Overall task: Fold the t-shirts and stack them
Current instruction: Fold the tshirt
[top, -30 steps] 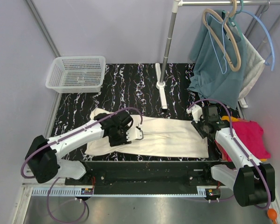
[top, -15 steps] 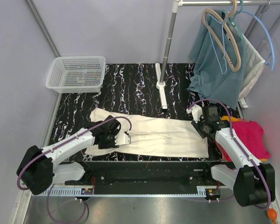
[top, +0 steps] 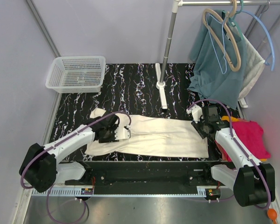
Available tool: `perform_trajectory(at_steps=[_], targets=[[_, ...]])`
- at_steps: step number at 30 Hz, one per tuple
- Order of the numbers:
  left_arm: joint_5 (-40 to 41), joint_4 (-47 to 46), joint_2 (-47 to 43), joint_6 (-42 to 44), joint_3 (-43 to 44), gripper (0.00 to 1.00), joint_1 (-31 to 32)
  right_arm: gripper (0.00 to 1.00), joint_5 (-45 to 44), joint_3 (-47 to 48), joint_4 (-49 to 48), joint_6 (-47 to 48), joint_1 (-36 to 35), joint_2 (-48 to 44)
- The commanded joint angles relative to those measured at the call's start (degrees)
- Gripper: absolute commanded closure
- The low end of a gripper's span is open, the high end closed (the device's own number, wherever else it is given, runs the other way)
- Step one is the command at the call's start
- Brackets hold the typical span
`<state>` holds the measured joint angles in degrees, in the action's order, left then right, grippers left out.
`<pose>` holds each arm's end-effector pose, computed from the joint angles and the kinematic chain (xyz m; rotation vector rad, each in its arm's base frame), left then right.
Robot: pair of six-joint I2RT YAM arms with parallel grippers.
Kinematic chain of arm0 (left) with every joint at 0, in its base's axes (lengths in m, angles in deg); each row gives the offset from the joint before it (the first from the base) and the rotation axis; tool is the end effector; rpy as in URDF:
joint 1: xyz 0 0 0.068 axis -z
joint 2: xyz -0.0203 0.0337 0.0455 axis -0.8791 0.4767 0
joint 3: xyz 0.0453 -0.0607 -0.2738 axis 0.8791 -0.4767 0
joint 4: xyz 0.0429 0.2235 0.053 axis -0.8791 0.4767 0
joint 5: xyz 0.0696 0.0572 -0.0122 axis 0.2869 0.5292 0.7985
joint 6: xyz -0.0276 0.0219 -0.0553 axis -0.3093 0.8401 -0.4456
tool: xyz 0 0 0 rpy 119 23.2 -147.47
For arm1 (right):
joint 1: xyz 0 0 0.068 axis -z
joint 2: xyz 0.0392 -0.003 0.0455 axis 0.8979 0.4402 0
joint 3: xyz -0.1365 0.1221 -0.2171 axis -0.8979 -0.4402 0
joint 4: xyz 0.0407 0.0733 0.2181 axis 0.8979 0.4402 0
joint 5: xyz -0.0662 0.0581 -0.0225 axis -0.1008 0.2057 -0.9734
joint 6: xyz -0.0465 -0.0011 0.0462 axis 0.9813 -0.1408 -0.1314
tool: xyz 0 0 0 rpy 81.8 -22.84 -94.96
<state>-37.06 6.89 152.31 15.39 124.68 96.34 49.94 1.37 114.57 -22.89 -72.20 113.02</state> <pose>0.1483 -0.0973 0.1982 1.9369 2.0638 0.1971 0.1695 0.0202 0.2107 -0.9004 2.4682 -0.2675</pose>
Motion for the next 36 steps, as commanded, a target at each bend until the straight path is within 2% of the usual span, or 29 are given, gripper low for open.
perform_trajectory(at_steps=[1, 11, 36], targets=[[-3.08, 1.89, -1.07, 0.33, 5.55, 0.55, -0.27, 0.54, -0.13, -0.41, -0.25, -0.19, -0.38, 0.22], [-6.60, 8.93, -4.33, 0.94, 9.60, 0.56, -0.27, 0.54, 0.49, -0.32, -0.60, -0.45, -0.38, 1.19], [-7.83, 2.26, 4.90, 4.55, 6.70, 0.61, -1.76, 0.54, -0.30, -0.59, -0.60, -0.63, -0.38, 0.22]])
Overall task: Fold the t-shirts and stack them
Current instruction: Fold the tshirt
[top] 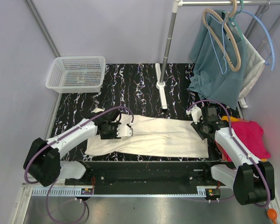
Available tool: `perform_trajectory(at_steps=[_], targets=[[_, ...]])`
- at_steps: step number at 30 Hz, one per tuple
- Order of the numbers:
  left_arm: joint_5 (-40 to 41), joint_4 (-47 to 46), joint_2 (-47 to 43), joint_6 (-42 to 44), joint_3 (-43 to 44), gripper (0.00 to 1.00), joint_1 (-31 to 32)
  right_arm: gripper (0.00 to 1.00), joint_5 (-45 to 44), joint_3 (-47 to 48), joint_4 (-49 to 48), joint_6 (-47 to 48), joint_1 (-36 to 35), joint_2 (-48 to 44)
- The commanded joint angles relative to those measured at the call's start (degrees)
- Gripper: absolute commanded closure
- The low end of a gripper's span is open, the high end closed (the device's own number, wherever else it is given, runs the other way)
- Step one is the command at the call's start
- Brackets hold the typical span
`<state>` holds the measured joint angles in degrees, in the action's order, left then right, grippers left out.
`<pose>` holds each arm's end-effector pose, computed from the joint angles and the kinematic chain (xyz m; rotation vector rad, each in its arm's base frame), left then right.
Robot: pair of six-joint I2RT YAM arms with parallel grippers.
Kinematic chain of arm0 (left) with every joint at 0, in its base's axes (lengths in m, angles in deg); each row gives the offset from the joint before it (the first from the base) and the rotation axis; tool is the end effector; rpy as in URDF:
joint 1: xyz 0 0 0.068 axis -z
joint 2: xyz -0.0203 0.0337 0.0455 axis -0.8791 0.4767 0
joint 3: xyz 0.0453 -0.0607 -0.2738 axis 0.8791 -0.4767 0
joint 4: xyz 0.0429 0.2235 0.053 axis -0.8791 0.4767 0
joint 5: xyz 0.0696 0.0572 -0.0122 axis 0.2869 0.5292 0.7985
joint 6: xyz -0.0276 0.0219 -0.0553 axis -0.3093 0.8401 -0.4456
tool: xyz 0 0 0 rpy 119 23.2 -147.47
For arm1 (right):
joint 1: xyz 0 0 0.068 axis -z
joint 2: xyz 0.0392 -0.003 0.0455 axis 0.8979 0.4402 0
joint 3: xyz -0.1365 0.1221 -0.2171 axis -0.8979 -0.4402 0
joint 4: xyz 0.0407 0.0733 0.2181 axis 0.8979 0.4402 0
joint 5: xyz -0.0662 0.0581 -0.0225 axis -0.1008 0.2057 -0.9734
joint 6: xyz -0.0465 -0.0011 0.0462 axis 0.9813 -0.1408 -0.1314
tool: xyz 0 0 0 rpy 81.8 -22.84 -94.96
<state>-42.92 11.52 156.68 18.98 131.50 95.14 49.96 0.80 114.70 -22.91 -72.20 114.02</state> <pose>0.1620 -0.1083 0.2127 2.0168 2.0275 0.0630 0.1694 0.0202 0.2051 -0.9120 2.4955 -0.2609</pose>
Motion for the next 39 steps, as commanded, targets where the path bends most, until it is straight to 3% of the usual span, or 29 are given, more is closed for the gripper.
perform_trajectory(at_steps=[1, 9, 16, 20, 39], targets=[[-2.23, -2.55, 0.62, 0.88, -0.12, 0.62, -0.65, 0.55, -0.32, -0.02, -0.73, -0.69, -0.38, -0.78], [-2.67, -3.08, 3.16, 0.88, -0.29, 0.71, -1.00, 0.55, -0.59, -0.11, -0.73, -0.69, -0.38, -1.22], [-3.38, -3.17, 3.87, 0.09, -0.56, 0.93, -1.08, 0.55, -0.50, -0.11, -0.73, -0.60, -0.38, -1.22], [-3.20, -3.34, 4.40, -0.44, -0.82, 1.00, -1.09, 0.55, -0.50, -0.02, -0.73, -0.60, -0.38, -1.22], [-3.29, 4.21, -4.92, -7.21, 3.31, 1.00, 1.90, 0.55, 0.03, -0.02, -0.73, -0.69, -0.38, -1.05]])
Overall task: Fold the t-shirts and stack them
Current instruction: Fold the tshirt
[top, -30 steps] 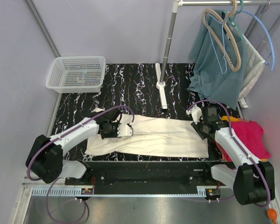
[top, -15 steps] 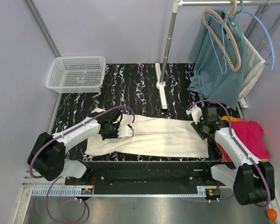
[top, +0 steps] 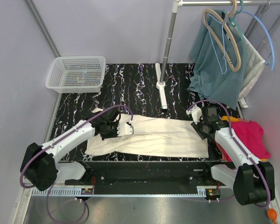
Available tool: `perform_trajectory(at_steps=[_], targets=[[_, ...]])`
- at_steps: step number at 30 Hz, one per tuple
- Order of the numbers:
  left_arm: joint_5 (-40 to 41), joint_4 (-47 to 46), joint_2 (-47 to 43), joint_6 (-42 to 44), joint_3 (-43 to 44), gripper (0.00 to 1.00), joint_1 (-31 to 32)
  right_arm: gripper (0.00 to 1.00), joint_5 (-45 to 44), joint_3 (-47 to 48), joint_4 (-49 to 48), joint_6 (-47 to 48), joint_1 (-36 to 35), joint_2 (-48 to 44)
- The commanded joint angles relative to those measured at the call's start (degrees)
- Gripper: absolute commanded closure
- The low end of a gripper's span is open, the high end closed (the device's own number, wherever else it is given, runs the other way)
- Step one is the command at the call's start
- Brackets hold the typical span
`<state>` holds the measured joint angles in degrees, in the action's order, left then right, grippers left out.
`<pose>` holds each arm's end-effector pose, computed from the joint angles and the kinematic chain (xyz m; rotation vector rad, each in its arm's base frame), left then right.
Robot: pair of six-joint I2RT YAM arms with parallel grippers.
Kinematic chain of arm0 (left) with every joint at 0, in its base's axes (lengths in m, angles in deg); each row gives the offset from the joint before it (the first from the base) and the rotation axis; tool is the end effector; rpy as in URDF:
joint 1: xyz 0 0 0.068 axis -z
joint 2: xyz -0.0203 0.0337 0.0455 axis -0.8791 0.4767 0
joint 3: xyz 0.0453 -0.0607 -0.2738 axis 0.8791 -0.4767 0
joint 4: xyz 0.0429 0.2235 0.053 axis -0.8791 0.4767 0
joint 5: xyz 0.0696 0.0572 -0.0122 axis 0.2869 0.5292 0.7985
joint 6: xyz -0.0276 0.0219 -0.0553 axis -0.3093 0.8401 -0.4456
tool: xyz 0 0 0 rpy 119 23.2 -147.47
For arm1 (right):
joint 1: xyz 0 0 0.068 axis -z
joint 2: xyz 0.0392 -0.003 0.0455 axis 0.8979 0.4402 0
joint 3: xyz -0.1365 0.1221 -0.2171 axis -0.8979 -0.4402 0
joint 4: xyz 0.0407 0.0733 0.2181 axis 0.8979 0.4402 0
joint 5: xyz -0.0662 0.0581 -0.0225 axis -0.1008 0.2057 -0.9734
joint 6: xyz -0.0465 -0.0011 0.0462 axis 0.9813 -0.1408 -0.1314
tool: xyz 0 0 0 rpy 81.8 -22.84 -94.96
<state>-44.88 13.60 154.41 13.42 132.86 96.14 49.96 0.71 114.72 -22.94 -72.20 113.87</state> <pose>0.1551 -0.1098 0.2243 1.9181 2.0767 -0.0032 0.1689 0.0201 0.2051 -0.9110 2.4951 -0.2608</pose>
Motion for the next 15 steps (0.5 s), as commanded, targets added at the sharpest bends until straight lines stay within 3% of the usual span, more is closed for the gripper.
perform_trajectory(at_steps=[1, 2, 4, 5, 6, 15], targets=[[-1.32, 2.05, -2.91, -1.48, 1.69, 1.00, 0.98, 0.55, 0.12, 0.07, -0.75, -0.67, -0.38, -0.80], [-1.06, 1.96, -2.82, -1.04, 1.52, 1.00, 0.99, 0.55, 0.12, 0.07, -0.75, -0.67, -0.38, -0.80], [-0.27, 1.00, -1.69, -0.43, 0.64, 0.89, 0.99, 0.55, 0.20, 0.07, -0.75, -0.67, -0.38, -0.72], [-0.09, 0.56, -1.42, 0.18, 0.29, 0.69, 0.99, 0.55, 0.29, 0.15, -0.75, -0.67, -0.38, -0.72], [0.08, -0.75, -1.15, 0.36, -0.15, 0.63, 0.99, 0.55, 0.20, 0.16, -0.75, -0.67, -0.38, -0.72], [1.40, -7.00, 2.09, 1.95, -3.76, 0.43, 0.99, 0.55, -0.15, 0.07, -0.75, -0.76, -0.38, -0.98]])
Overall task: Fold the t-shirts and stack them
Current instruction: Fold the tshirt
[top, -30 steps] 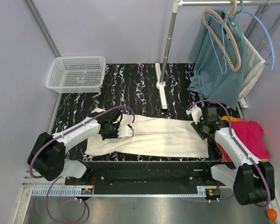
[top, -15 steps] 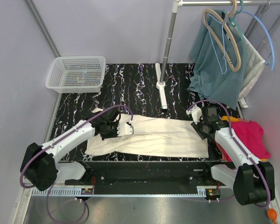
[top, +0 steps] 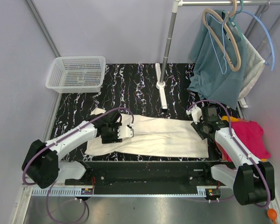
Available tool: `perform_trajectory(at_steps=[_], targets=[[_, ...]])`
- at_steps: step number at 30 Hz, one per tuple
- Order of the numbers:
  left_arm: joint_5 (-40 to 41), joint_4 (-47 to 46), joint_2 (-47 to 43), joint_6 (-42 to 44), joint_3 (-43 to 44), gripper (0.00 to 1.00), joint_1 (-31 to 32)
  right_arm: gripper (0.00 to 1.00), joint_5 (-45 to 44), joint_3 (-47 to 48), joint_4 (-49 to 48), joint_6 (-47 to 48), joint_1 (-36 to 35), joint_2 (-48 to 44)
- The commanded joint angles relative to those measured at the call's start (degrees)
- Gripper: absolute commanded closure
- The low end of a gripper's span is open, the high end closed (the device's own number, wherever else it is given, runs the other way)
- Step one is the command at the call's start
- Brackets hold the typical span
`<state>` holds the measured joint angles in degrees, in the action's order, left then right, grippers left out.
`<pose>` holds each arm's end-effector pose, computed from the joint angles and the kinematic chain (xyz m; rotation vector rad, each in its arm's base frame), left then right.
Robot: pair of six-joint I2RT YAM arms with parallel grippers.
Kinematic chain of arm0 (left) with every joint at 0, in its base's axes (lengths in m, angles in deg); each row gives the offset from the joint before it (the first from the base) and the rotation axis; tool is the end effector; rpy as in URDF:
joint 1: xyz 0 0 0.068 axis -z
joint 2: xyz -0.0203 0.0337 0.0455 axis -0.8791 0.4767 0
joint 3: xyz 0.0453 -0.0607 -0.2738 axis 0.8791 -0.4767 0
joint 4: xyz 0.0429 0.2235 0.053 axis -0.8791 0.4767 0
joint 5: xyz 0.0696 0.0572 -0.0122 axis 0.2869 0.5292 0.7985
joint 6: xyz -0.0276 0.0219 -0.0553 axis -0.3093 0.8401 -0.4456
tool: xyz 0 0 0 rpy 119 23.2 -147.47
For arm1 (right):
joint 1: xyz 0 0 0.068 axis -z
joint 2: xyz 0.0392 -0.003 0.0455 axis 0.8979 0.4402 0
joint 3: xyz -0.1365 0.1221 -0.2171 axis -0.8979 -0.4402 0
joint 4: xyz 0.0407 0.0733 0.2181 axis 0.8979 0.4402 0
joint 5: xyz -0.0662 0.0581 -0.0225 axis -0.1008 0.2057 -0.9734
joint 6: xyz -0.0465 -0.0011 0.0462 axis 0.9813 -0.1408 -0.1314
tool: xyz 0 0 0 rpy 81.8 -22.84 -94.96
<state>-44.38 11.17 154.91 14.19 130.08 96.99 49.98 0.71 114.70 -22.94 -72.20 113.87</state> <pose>0.1524 -0.1108 0.2119 1.9565 2.0624 0.0058 0.1689 0.0201 0.2051 -0.9110 2.4947 -0.2604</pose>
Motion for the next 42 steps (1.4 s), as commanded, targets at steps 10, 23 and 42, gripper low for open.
perform_trajectory(at_steps=[10, 23, 42], targets=[[1.60, -7.74, 6.61, 1.71, -1.42, 0.50, -0.04, 0.55, -0.26, -0.02, -0.64, -0.85, -0.38, -1.42], [1.16, -6.42, 6.78, 1.62, -0.98, 0.94, -0.13, 0.55, -0.35, -0.02, -0.73, -0.93, -0.38, -1.24], [1.96, 2.98, -2.62, -2.86, 2.36, 1.00, 2.33, 0.55, -0.08, -0.02, -0.73, -0.93, -0.38, -0.81]])
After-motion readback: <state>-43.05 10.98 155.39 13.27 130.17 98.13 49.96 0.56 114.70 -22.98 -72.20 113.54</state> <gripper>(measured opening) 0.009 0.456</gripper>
